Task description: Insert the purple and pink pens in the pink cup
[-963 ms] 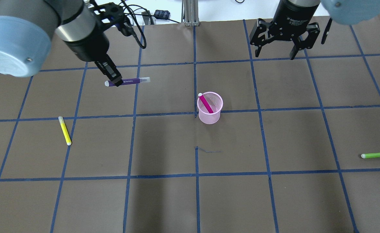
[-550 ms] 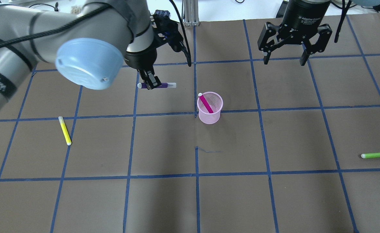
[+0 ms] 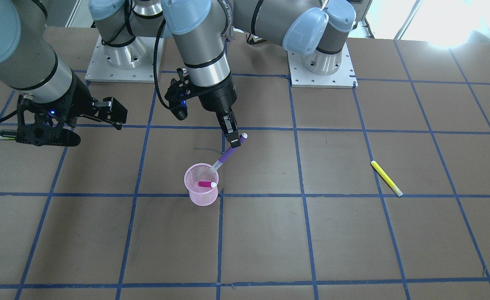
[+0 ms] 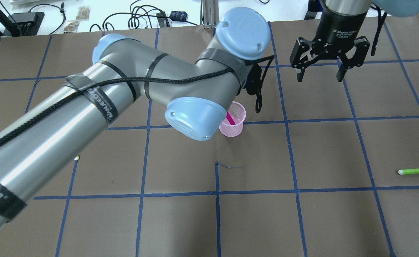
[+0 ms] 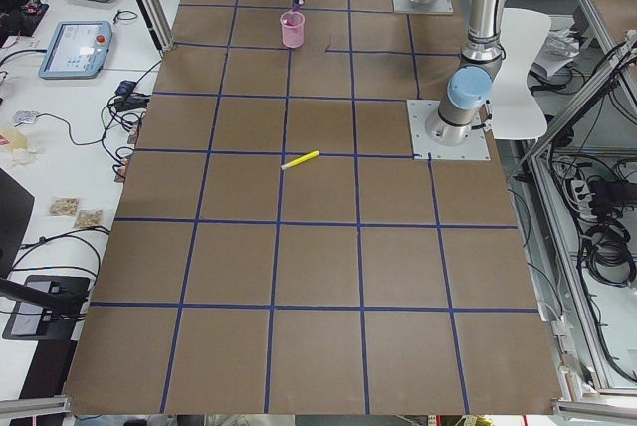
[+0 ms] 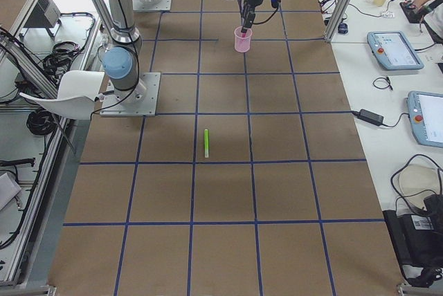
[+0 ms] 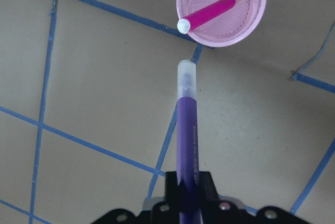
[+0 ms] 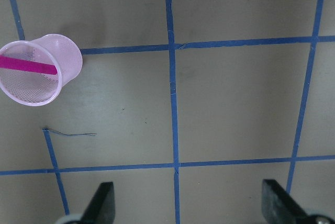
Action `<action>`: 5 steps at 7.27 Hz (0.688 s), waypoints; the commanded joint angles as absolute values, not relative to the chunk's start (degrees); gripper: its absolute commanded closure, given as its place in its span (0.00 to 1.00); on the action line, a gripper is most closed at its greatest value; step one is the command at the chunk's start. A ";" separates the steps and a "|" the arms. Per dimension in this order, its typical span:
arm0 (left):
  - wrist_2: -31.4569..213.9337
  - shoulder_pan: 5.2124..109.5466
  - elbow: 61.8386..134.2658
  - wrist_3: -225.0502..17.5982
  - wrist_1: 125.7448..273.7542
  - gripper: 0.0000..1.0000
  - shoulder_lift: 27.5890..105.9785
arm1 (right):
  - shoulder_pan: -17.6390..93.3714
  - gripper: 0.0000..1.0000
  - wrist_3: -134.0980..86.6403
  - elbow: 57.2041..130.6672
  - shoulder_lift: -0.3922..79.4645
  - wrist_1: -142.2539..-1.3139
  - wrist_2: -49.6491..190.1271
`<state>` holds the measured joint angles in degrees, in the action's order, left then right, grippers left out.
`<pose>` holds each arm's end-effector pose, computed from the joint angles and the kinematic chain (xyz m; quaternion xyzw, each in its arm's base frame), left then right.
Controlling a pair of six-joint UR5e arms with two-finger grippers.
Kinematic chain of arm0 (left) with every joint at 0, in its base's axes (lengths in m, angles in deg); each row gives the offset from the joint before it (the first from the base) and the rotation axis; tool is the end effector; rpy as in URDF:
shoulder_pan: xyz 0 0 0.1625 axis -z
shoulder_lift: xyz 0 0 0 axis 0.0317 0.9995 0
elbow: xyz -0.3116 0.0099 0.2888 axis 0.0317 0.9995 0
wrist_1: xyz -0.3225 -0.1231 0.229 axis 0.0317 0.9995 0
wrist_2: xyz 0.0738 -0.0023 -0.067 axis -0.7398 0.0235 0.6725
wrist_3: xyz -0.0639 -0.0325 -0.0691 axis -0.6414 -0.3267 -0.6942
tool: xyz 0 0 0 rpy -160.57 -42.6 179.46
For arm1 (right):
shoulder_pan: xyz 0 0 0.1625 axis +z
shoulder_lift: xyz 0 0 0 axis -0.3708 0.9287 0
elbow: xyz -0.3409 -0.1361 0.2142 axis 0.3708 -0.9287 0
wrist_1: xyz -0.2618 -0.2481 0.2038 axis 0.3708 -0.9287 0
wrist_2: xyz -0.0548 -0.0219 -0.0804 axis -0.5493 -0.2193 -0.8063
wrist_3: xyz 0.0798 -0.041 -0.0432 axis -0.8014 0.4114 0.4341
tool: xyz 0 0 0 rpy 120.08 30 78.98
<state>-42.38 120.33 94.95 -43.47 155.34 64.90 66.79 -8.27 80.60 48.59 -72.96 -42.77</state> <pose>-0.4061 -0.4662 0.3744 0.6120 0.7670 0.0006 0.1927 0.1195 -0.5528 0.4555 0.0216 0.9935 0.1114 0.0005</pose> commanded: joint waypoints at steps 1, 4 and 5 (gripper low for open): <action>-47.60 124.64 95.41 -43.21 153.26 1.00 68.18 | 66.74 0.00 -8.72 80.83 48.57 -73.26 -42.87; -52.46 126.77 95.50 -38.50 148.27 1.00 71.35 | 66.04 0.00 -7.76 80.83 48.57 -73.87 -42.78; -52.55 127.12 95.59 -38.02 147.64 1.00 72.40 | 65.34 0.00 -7.67 80.83 48.57 -73.87 -42.87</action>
<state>-51.98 126.59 95.49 -39.75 149.11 71.09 65.98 -7.81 80.83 48.53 -73.59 -42.84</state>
